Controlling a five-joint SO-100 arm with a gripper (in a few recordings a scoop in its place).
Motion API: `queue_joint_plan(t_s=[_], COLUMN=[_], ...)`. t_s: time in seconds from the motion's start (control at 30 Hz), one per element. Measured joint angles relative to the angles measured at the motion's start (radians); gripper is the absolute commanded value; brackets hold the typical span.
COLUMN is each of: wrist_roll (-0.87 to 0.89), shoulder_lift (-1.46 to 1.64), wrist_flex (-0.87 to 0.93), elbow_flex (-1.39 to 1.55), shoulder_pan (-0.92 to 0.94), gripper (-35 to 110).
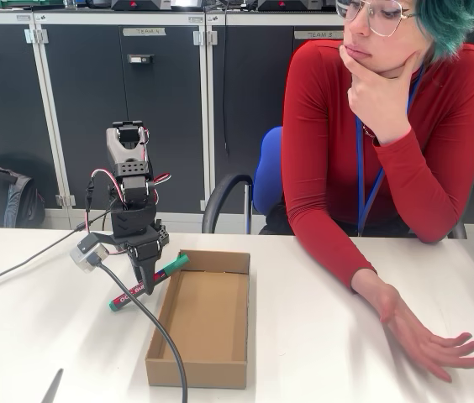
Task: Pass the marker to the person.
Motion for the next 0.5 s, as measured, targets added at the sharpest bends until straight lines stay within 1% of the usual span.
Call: queue_joint_plan(t_s=[0.27,0.5], wrist_roll=[-0.020,-0.049], shoulder_lift=[-0.002,-0.002], wrist_flex=[0.002,0.014], elbow_flex=[0.000,0.000], shoulder_pan=[-0.002,-0.002], gripper=[-5,-5])
